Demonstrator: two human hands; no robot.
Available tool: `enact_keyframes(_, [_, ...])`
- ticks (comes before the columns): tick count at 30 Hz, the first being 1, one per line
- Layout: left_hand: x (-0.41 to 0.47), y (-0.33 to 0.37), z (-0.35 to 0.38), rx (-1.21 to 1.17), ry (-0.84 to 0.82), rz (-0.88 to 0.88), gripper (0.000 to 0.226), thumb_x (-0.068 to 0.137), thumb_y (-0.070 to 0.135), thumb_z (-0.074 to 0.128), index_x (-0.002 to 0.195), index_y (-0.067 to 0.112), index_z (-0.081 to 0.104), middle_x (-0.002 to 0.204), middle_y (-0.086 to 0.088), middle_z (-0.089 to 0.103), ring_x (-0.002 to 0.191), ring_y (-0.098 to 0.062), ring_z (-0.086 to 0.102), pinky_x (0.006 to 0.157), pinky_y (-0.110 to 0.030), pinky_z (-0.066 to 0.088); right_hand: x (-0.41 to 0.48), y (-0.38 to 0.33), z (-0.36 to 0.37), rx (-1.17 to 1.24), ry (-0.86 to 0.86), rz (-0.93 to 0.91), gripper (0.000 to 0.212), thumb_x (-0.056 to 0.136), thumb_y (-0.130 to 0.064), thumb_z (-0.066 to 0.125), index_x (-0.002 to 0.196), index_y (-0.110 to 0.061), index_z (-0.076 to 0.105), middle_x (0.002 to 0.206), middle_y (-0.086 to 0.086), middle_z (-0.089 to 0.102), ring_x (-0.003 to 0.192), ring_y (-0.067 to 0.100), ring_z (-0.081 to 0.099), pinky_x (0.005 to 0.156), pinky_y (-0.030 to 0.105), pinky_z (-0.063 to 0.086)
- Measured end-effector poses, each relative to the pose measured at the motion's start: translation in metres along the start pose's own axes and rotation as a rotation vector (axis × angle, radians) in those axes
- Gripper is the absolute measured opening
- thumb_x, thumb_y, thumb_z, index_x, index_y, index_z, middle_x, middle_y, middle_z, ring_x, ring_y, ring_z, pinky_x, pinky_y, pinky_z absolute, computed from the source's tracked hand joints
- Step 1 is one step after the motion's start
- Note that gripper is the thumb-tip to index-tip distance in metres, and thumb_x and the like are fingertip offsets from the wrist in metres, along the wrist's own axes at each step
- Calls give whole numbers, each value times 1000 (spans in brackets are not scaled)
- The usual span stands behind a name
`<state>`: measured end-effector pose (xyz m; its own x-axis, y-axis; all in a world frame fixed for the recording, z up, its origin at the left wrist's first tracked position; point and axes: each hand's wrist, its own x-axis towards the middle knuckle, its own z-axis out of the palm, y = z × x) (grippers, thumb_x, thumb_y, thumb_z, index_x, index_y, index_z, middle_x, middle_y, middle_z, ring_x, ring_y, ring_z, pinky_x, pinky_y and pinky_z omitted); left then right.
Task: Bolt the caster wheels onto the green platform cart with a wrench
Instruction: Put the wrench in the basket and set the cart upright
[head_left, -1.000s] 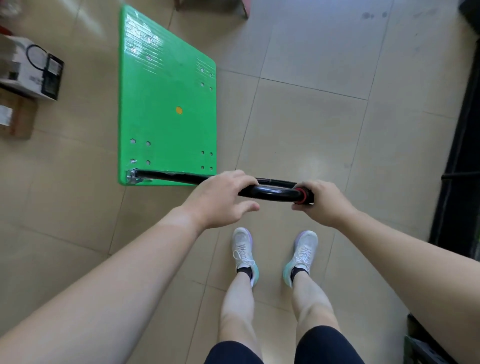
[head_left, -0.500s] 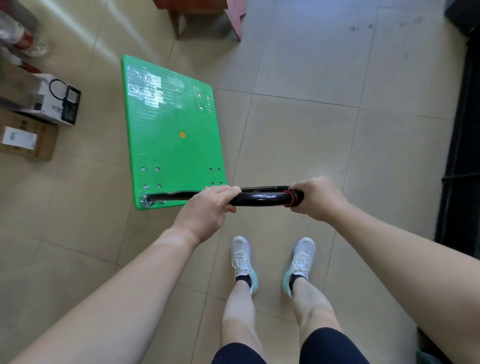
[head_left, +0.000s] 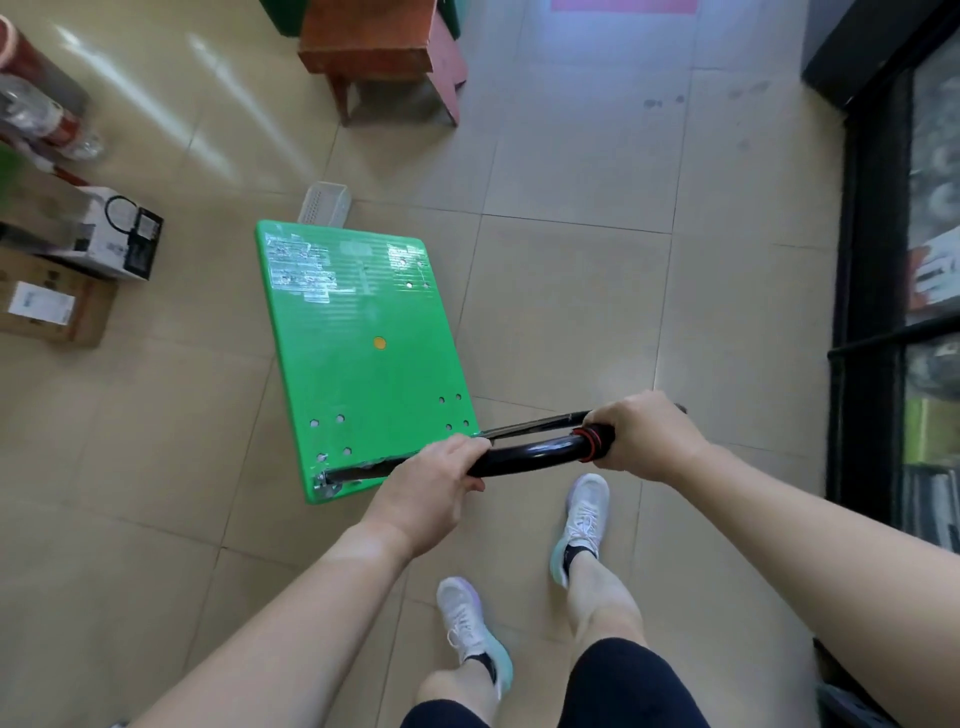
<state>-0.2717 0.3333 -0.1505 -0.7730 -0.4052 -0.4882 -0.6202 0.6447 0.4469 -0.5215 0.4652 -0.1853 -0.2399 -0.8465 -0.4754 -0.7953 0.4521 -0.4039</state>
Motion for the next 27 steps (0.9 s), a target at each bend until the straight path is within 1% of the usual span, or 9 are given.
enact_keyframes(4, [-39,0,2,89,-29,57,44,105,34,54,145,18,47,141,0,57,126,-24,54,107,-37,40,-24,-42,17,-45,9,6,12,75,-36,72,84,-28,71,57,-9,52,63,16,50,51,24,31])
enact_keyframes(6, [-55,2,2,88,-2,40,43,104,45,53,139,21,51,134,0,61,123,-24,55,104,-41,40,-32,-71,25,-56,27,21,14,74,-36,72,86,-30,72,61,-9,56,65,18,54,55,25,36])
enact_keyframes(9, [-79,-11,-5,39,37,-32,31,105,39,53,132,24,58,122,-1,65,114,-28,59,97,-41,43,-41,-112,37,-76,43,18,17,75,-36,71,91,-30,71,70,-7,64,72,20,62,63,28,47])
enact_keyframes(12, [-104,-35,-15,-29,27,-85,24,104,32,56,127,27,62,117,-1,65,108,-28,60,89,-38,43,-53,-136,43,27,8,-19,40,75,-36,78,114,-32,70,99,-7,72,97,20,65,82,30,50])
enact_keyframes(14, [-119,-53,-20,-88,18,-123,20,102,29,60,122,27,64,113,-1,66,106,-29,61,90,-39,47,-63,-137,48,110,-10,-13,64,77,-37,81,136,-26,59,127,-5,66,119,18,57,102,30,42])
enact_keyframes(16, [-134,-71,-24,-145,27,-156,20,101,26,62,120,27,66,111,-1,67,105,-30,61,93,-42,49,-73,-128,56,122,-10,28,71,82,-34,79,145,-23,48,142,-4,55,131,19,48,113,35,32])
enact_keyframes(21, [-166,-102,-25,-77,51,-193,23,102,20,57,125,25,60,115,0,63,108,-28,59,101,-48,46,-71,-141,75,113,109,-23,44,90,-16,70,132,-25,60,130,-6,65,117,25,59,88,28,40])
enact_keyframes(24, [-180,-98,-18,-33,126,-199,29,101,21,57,130,24,57,123,4,61,112,-22,55,119,-50,29,-70,-168,80,-80,123,-32,40,92,-33,66,132,-35,58,126,-14,66,109,21,65,78,30,48])
enact_keyframes(27, [-195,-107,-14,-20,151,-239,27,103,27,58,130,19,58,120,2,61,107,-23,54,111,-39,32,-76,-197,94,-187,141,-88,34,95,-40,58,128,-36,54,124,-16,66,101,18,67,72,29,48])
